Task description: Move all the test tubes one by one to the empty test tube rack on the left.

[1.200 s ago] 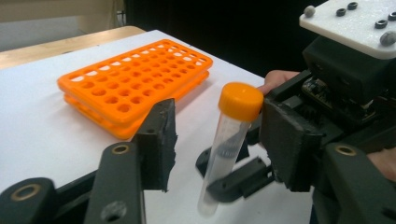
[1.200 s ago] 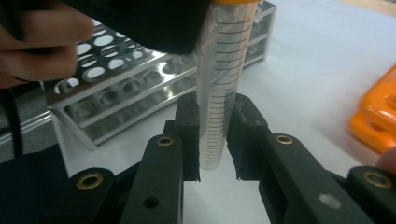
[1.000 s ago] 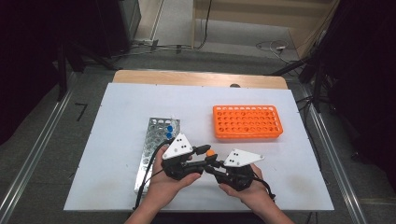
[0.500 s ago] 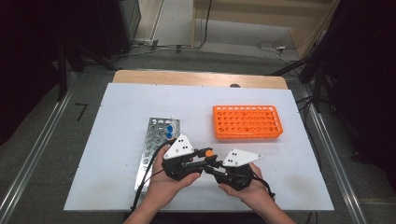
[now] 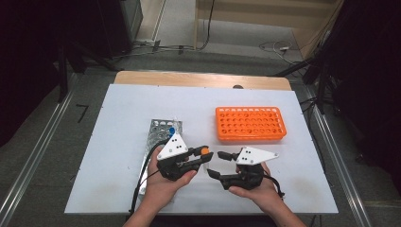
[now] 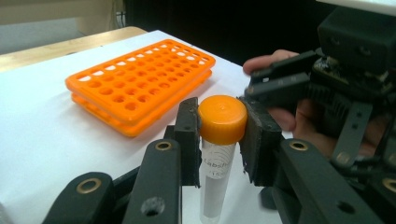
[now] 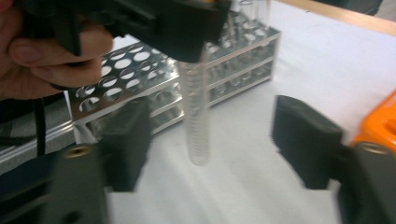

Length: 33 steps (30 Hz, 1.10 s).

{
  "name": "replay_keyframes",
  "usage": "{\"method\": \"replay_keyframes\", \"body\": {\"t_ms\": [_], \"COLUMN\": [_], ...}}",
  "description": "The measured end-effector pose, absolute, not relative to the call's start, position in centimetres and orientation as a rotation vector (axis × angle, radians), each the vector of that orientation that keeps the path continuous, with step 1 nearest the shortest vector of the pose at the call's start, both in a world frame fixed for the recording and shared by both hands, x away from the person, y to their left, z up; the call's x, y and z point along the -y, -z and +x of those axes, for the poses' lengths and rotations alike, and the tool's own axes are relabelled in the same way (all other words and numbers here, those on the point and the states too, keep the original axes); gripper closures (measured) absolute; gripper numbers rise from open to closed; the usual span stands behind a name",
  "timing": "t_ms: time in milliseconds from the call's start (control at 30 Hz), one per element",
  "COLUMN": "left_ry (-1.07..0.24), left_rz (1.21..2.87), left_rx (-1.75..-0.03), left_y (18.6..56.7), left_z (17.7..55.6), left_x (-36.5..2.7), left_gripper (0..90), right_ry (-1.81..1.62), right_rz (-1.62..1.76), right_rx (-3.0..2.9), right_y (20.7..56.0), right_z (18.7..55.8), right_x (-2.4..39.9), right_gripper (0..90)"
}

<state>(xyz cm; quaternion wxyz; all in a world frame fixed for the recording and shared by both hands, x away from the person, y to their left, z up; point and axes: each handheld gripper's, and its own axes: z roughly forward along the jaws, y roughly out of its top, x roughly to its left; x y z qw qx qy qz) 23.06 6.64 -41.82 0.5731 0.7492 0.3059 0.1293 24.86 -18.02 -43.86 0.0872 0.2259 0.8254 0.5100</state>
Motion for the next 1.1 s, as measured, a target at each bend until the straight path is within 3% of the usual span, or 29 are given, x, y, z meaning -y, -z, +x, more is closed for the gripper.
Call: {"method": "replay_keyframes", "body": {"t_ms": [267, 1100], "left_ry": [-0.323, -0.461], "left_rz": [1.733, 1.675], "left_rx": [-0.738, -0.849], "left_y": [41.6, 41.1], "left_z": [23.2, 23.0], "left_x": [-8.2, -13.7], "left_gripper": [70.6, 70.6], "right_ry": [-1.546, -1.484], "right_rz": [0.745, 0.940], "right_rx": [-2.410, -2.254], "right_y": [43.5, 44.3], "right_z": [26.1, 29.4], "right_x": [21.0, 29.0], "right_gripper": [0.0, 0.0]}}
